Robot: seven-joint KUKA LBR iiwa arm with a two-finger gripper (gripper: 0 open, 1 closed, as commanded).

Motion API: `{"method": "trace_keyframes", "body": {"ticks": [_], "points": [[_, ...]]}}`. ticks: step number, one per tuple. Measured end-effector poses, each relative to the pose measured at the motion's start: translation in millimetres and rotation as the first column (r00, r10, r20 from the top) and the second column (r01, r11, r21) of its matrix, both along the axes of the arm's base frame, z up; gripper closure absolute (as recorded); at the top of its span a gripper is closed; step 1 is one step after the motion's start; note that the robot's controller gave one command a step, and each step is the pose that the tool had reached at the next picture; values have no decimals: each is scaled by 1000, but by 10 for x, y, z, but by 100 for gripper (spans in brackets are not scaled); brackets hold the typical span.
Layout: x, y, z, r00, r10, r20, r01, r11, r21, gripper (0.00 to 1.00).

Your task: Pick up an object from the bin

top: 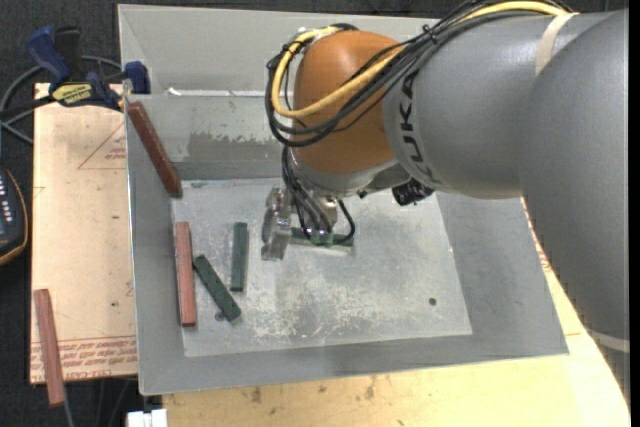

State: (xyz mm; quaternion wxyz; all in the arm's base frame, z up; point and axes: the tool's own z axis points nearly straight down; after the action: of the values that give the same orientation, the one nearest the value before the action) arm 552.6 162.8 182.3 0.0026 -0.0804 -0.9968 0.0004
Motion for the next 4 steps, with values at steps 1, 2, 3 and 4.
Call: {"method": "trace_keyframes", "body": {"ticks": [1, 2, 3, 4], "points": [[16, 5, 28, 1000, 1, 6, -1, 1000, 1, 0], [179, 150, -1116, 881, 474, 10, -474, 881, 1, 0], [193, 150, -1093, 881, 473, 13, -473, 881, 1, 100], [-299, 169, -716, 977, 214, 6, -214, 977, 2, 100]]}}
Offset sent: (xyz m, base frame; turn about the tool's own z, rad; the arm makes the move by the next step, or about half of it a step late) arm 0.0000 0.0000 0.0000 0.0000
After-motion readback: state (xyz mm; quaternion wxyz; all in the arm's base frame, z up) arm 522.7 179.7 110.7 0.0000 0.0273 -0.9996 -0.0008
